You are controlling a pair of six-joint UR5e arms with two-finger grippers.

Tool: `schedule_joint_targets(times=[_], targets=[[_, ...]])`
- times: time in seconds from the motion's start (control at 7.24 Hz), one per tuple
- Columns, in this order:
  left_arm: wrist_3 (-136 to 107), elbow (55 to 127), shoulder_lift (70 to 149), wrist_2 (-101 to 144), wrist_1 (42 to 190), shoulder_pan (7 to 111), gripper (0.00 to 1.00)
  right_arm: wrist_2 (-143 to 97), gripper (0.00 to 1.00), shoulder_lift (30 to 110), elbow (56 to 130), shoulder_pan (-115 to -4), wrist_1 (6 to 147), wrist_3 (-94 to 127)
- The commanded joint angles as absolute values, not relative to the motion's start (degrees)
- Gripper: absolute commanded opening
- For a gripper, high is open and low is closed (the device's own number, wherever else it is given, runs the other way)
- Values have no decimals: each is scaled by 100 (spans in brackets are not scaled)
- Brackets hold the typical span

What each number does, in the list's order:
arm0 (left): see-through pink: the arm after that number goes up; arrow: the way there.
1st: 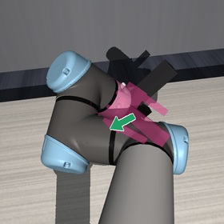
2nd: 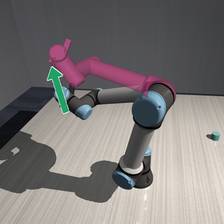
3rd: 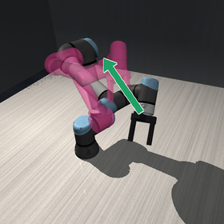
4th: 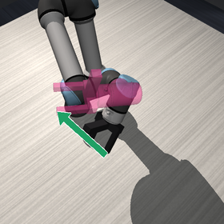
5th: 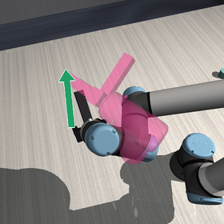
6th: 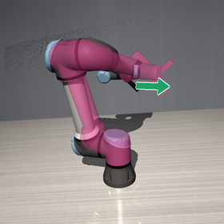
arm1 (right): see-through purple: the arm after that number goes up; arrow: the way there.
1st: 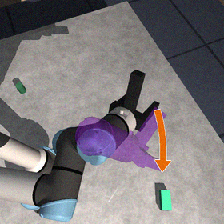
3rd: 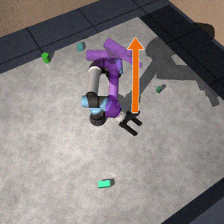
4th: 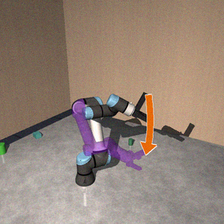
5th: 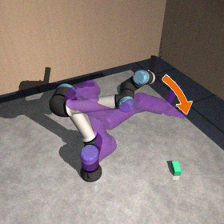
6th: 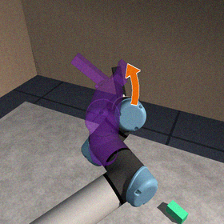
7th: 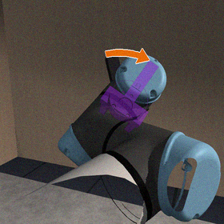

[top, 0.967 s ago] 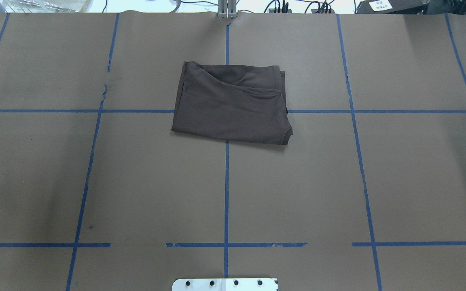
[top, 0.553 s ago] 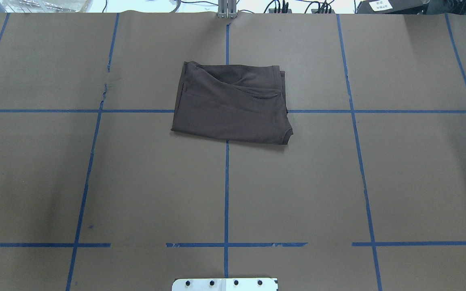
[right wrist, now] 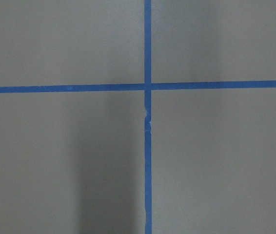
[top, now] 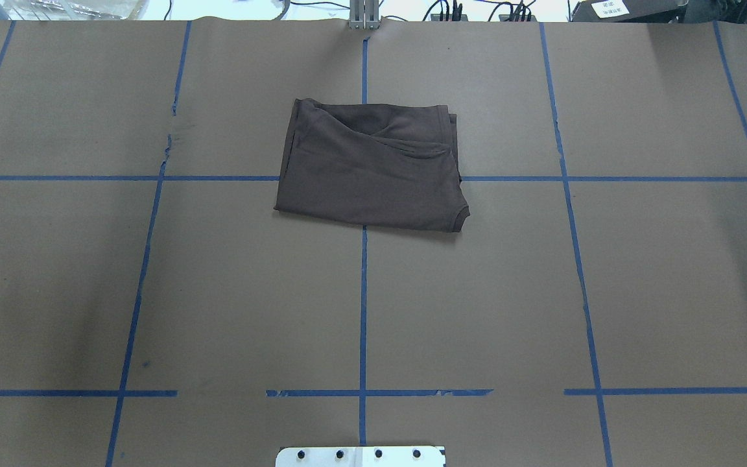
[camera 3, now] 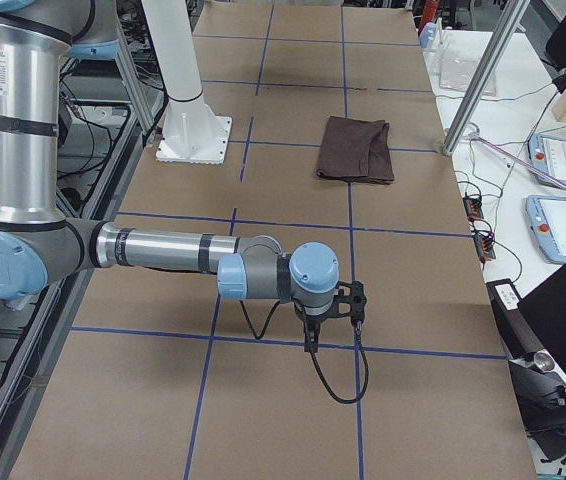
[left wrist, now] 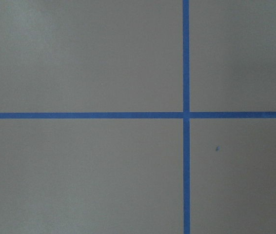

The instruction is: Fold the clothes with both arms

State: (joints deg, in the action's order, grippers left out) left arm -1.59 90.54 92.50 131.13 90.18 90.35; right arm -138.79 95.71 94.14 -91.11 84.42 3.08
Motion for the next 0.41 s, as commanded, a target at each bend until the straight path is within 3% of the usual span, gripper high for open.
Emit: schedule_joint_targets(times=[0.0,0.28], targets=[[-158,9053,9264,13113,9018,9035,100,-13913,100,9563,9422,-9114,8429,246],[-158,9053,9264,13113,9009,9035,100,-13931,100,9571,9492,-9123,8429,246]])
